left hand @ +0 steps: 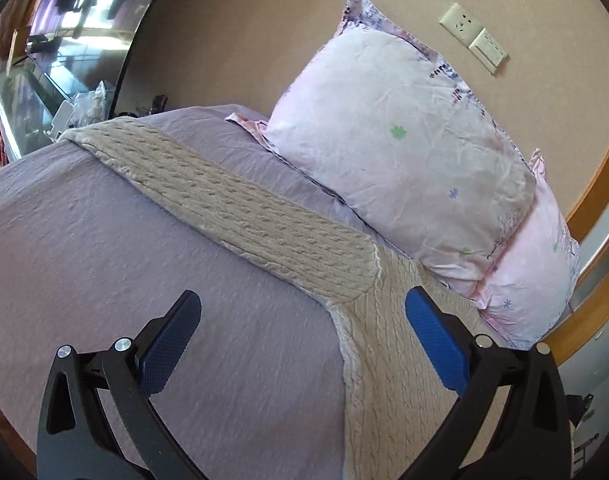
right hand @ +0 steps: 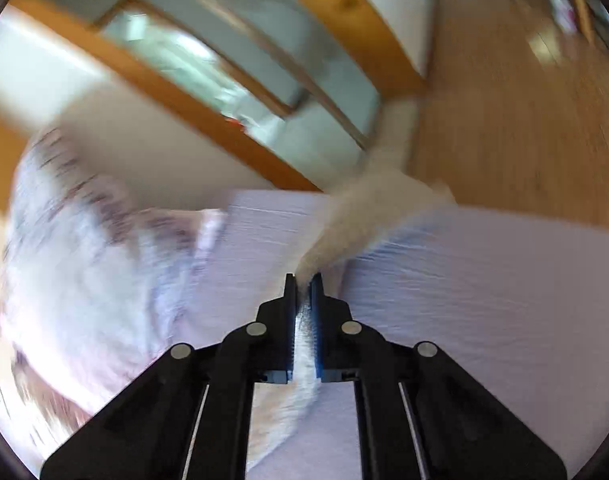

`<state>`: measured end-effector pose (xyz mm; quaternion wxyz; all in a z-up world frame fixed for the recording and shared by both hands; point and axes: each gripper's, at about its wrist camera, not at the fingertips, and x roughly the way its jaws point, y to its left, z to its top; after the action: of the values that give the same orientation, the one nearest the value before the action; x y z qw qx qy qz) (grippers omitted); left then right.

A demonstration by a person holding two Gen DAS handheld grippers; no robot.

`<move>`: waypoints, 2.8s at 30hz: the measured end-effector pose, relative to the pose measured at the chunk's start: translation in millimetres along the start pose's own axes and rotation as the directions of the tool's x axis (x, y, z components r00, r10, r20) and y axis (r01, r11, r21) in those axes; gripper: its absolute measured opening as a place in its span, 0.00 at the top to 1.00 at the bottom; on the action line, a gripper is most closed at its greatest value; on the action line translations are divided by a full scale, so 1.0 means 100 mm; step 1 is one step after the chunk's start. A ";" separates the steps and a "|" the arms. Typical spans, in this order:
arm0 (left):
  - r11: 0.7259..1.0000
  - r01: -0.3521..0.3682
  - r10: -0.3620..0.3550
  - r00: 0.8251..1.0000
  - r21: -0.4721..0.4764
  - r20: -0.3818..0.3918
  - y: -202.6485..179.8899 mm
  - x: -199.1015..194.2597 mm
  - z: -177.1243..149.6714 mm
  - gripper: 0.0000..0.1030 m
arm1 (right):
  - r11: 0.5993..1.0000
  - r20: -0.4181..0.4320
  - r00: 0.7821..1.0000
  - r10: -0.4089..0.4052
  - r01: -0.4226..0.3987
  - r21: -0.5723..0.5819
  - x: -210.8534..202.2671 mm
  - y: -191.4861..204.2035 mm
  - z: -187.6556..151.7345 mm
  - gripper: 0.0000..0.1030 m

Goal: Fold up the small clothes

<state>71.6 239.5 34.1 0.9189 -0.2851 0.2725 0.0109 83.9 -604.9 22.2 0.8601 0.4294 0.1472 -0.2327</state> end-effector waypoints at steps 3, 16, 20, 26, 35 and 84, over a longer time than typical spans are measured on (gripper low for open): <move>0.997 -0.073 0.072 0.997 0.032 0.030 0.10 -0.03 0.14 0.01 | 0.946 -0.025 0.977 0.211 -0.211 -0.245 -0.37 0.98 -0.36 0.93; 0.927 -0.148 0.135 0.989 -0.344 -0.061 1.06 0.30 0.82 0.13 | 0.390 -0.479 0.740 0.473 -0.663 -0.639 -1.22 2.81 -2.54 0.21; 0.862 -0.126 0.099 0.992 -0.491 -0.080 1.43 0.48 0.90 0.31 | 0.502 -0.445 0.779 0.442 -0.626 -0.597 -1.02 2.59 -2.20 0.19; 0.811 -0.144 0.137 0.989 -0.568 -0.055 1.73 0.60 1.11 0.61 | 0.604 -0.422 0.813 0.401 -0.581 -0.545 -0.77 2.21 -1.96 0.19; 1.000 -0.019 0.019 0.999 0.004 -0.034 -0.24 0.76 1.32 0.93 | 0.641 -0.408 0.821 0.400 -0.568 -0.516 -0.64 1.96 -1.83 0.19; 0.889 0.442 -0.346 0.818 0.119 -0.460 -0.50 -0.22 -1.00 0.44 | 0.884 -0.678 0.689 0.256 -0.451 -0.124 -0.64 0.38 -2.04 0.51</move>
<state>12.6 148.0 2.3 0.8444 -0.2274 0.4008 -0.2734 39.1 -402.9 -43.1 0.8368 0.3763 0.3778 0.1243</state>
